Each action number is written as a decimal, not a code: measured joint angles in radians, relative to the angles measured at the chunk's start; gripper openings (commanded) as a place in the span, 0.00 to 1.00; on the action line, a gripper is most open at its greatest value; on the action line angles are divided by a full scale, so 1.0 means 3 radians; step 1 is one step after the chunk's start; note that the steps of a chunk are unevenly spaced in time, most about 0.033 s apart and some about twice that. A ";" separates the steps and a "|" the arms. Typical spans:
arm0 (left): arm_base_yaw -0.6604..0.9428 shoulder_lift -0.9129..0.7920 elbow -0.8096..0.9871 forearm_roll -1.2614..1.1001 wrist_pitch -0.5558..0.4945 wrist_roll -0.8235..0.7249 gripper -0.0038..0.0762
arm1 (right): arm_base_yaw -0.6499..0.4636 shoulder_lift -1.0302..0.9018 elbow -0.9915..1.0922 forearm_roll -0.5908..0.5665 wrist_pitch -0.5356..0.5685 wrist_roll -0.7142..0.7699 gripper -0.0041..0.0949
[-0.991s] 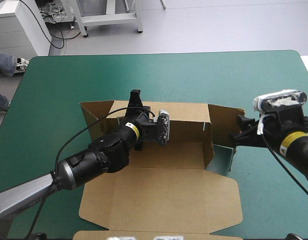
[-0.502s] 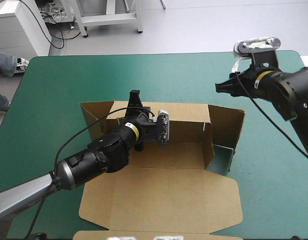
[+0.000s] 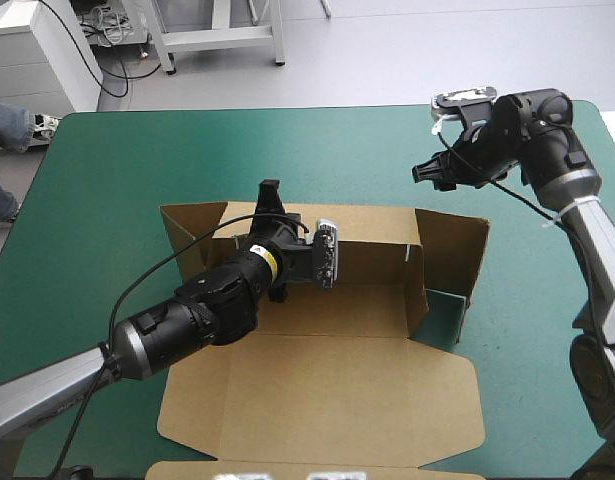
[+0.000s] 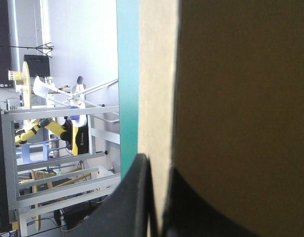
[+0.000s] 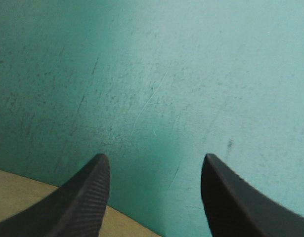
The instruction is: Fold the box
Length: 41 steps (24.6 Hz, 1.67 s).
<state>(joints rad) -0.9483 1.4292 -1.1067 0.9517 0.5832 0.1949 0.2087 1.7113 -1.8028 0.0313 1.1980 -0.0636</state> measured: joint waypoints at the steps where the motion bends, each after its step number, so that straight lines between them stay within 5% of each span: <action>1: 0.0000 0.0000 0.0000 0.0000 0.0000 0.0000 0.04 | 0.0000 0.0104 0.0000 0.0053 0.0000 -0.0064 0.55; 7: 0.0000 0.0000 0.0000 0.0000 -0.0004 0.0000 0.04 | 0.0000 0.0186 0.0090 0.0233 -0.0014 -0.0193 0.55; 17: 0.0003 -0.0002 0.0000 -0.0001 -0.0016 0.0000 0.04 | -0.0004 -0.0564 0.0993 0.0470 -0.0093 -0.0424 0.55; 26: 0.0003 -0.0002 0.0000 -0.0001 -0.0019 0.0000 0.04 | -0.0004 -0.1066 0.1694 0.0731 -0.0478 -0.0690 0.55; 41: 0.0003 -0.0002 0.0000 -0.0001 -0.0016 0.0000 0.04 | -0.0010 -0.1701 0.2784 0.1574 -0.1001 -0.1846 0.55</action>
<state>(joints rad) -0.9474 1.4285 -1.1067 0.9513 0.5784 0.1949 0.2057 1.2011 -0.9675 0.5037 0.8978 -0.6174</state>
